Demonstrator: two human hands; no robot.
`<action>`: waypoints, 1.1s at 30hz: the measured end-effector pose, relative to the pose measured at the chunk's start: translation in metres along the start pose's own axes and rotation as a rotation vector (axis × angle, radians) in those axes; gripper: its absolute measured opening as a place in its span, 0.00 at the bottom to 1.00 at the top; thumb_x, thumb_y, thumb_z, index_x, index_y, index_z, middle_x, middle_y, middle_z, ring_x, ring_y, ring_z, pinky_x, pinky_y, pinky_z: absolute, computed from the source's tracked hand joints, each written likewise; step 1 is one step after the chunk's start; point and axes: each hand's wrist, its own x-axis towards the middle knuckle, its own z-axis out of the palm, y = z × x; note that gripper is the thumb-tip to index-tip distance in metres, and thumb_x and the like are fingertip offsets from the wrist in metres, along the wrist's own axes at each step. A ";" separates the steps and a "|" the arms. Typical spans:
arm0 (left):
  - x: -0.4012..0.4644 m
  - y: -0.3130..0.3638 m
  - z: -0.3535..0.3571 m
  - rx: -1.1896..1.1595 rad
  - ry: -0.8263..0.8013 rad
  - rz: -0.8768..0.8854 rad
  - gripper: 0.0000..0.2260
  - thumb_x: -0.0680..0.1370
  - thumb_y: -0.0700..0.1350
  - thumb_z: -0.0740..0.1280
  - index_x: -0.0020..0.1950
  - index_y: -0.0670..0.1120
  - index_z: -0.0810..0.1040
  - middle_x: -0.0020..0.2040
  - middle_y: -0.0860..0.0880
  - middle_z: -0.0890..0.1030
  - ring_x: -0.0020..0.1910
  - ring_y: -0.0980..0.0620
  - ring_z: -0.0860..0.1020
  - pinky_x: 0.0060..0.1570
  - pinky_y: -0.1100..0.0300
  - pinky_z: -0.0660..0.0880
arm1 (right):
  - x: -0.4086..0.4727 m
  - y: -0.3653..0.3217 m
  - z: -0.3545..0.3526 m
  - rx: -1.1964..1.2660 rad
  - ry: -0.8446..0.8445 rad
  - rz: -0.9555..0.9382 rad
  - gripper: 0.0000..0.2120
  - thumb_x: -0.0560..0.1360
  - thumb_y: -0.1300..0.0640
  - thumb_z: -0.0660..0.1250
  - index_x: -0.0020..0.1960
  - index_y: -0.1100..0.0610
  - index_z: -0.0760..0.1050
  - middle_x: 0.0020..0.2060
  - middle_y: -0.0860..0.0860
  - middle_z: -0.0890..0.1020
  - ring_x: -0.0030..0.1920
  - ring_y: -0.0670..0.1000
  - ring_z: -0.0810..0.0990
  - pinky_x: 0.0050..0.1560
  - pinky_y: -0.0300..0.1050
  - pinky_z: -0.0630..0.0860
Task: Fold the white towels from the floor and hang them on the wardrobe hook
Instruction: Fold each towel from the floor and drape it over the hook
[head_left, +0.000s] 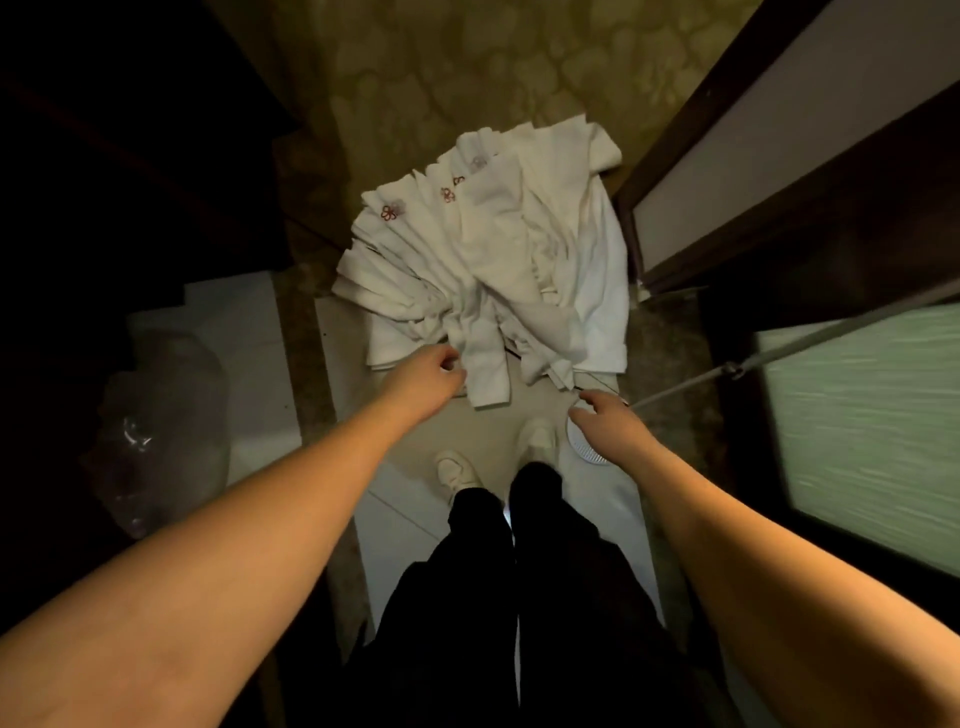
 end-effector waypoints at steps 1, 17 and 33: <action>0.019 -0.001 0.002 0.001 -0.007 -0.004 0.15 0.80 0.50 0.66 0.64 0.46 0.79 0.60 0.45 0.81 0.58 0.44 0.78 0.48 0.60 0.68 | 0.018 -0.003 0.000 0.012 -0.011 0.006 0.26 0.82 0.48 0.63 0.77 0.55 0.67 0.74 0.56 0.71 0.72 0.57 0.71 0.65 0.47 0.68; 0.307 -0.017 0.171 -0.685 -0.249 -0.466 0.07 0.82 0.45 0.65 0.54 0.43 0.78 0.53 0.44 0.80 0.42 0.49 0.78 0.43 0.58 0.76 | 0.343 0.036 0.009 -0.034 -0.098 -0.036 0.16 0.83 0.58 0.63 0.69 0.58 0.77 0.67 0.57 0.78 0.67 0.56 0.76 0.63 0.40 0.68; 0.375 -0.015 0.246 -1.034 -0.260 -0.534 0.02 0.82 0.42 0.65 0.51 0.45 0.76 0.43 0.47 0.82 0.37 0.51 0.81 0.37 0.60 0.74 | 0.404 0.053 0.036 -0.499 -0.006 -0.208 0.13 0.78 0.48 0.71 0.56 0.55 0.79 0.55 0.53 0.80 0.60 0.57 0.75 0.58 0.50 0.66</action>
